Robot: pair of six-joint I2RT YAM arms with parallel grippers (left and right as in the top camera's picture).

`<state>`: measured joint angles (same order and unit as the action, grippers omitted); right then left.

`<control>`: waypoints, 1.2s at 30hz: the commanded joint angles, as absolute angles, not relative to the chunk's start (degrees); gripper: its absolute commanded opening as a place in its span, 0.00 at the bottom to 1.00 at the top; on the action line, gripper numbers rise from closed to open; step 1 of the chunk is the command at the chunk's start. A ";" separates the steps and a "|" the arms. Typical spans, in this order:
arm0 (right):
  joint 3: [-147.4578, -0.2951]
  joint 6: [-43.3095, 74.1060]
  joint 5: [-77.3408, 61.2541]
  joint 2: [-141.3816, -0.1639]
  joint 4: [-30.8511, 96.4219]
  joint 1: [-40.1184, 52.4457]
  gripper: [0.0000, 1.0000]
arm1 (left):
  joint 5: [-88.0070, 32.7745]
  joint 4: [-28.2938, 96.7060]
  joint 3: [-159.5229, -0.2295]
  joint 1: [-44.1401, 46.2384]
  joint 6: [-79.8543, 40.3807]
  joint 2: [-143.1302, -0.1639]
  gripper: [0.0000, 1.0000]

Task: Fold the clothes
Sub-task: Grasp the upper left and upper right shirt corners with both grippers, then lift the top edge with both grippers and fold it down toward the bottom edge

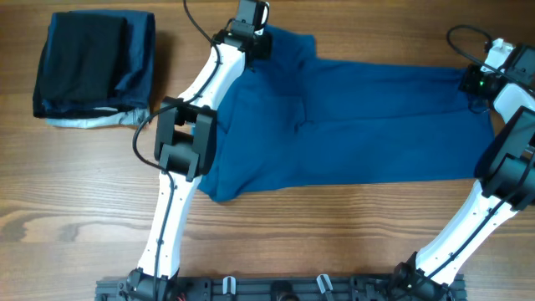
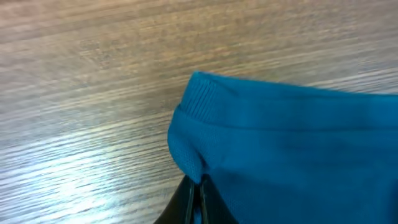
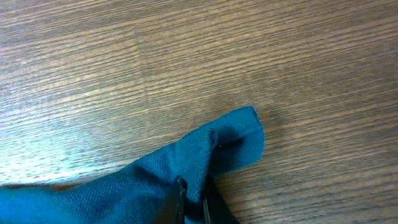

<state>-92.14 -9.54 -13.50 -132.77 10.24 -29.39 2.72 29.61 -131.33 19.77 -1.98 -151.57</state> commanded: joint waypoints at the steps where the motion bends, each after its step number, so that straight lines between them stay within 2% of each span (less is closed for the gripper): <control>1: -91.68 -9.91 -16.01 -130.78 10.72 -28.82 0.04 | 3.09 31.00 -131.76 19.03 -1.67 -144.46 0.04; 9: -91.68 -10.15 -15.97 -123.09 12.99 -28.84 0.04 | 3.07 38.89 -131.76 17.61 -1.69 -138.93 0.04; 17: -91.68 -14.66 -16.53 -116.75 25.08 -31.35 0.04 | -1.91 51.29 -131.76 18.15 -1.76 -131.98 0.04; 21: -91.66 -21.28 -23.70 -116.62 32.03 -35.07 0.04 | -4.78 57.21 -131.76 19.25 -2.35 -129.62 0.04; 27: -91.66 -24.53 -27.05 -116.57 37.95 -39.16 0.04 | -4.93 70.37 -131.76 20.51 -7.97 -129.43 0.04; 36: -91.66 -27.18 -24.80 -116.57 39.31 -39.79 0.04 | -4.93 87.81 -131.74 20.95 -15.53 -128.20 0.04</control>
<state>-91.96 -24.67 -25.06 -118.32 38.79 -39.53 -4.45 84.53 -131.33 20.64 -11.68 -130.80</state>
